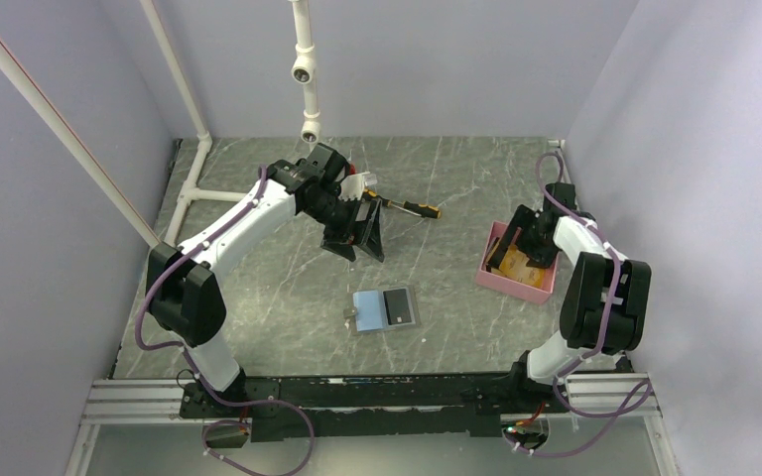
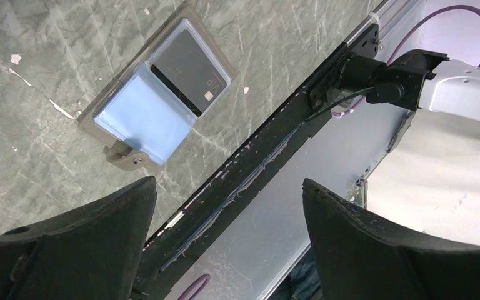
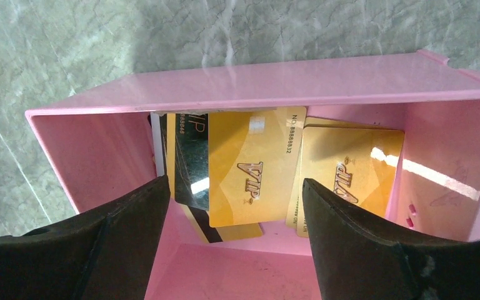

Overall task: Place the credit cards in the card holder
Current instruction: Pick up the credit card from the storage box.

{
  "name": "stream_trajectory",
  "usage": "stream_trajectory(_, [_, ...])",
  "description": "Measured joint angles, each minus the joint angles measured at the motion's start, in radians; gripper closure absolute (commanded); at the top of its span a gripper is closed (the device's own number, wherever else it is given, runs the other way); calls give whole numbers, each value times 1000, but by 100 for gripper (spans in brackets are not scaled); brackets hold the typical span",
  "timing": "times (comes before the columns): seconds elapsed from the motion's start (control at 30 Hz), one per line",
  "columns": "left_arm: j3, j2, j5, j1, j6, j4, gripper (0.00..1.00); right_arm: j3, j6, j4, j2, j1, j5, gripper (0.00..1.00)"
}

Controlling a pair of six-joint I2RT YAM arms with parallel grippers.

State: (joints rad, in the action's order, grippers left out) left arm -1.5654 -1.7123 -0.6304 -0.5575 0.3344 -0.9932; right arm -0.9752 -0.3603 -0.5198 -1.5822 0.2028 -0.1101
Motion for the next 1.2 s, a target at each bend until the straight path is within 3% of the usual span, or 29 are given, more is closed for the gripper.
stream_trajectory(0.3, [0,0,0,0,0,1,8,0,-11,20,-58,-1,-5,35])
stream_trajectory(0.53, [0,0,-1,1,0,1,8,0,-25,31,-82,-2,1,40])
stream_trajectory(0.93, [0,0,-1,4,0,1,8,-6,-42,10,-21,-4,8,89])
stream_trajectory(1.1, [9,0,-2,5,0,3,8,-8,-47,-42,28,1,28,99])
stream_trajectory(1.2, [16,0,-4,5,0,7,9,-9,-51,-75,38,1,32,100])
